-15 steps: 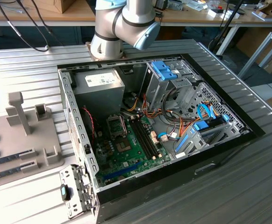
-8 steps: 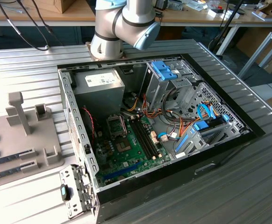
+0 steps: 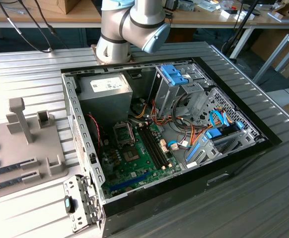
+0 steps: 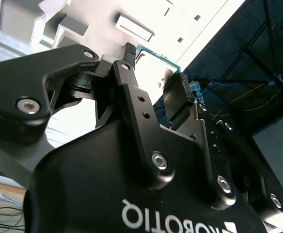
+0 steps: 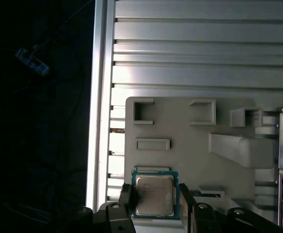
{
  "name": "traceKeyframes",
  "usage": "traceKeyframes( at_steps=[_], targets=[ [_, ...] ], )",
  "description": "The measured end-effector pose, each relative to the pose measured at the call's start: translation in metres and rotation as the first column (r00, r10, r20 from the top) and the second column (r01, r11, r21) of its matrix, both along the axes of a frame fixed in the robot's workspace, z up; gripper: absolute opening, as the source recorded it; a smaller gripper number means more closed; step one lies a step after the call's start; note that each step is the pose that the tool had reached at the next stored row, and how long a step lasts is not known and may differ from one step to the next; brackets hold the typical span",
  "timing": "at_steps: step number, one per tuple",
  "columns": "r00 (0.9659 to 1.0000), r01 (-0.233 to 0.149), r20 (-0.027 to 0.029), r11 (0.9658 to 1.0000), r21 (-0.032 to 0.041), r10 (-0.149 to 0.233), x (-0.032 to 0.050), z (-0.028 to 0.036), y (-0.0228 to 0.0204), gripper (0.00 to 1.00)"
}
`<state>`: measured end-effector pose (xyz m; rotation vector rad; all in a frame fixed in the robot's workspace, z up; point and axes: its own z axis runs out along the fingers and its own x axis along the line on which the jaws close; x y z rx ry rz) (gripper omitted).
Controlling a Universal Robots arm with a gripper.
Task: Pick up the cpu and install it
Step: 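Pick up the cpu and move it towards the insertion slot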
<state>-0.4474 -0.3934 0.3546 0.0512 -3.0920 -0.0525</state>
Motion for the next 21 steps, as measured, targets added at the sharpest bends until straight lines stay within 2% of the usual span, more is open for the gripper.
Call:
traceKeyframes(
  at_steps=[7,9,21],
  targets=[
    [1.0,0.0,0.0,1.0,0.0002,0.0,0.0,0.0041,0.0,0.47],
    [1.0,0.0,-0.0001,1.0,0.0003,0.0,0.0,0.0072,0.0,0.47],
    [1.0,0.0,0.0,1.0,0.0006,0.0,0.0,0.0162,0.0,0.47]
  ],
)
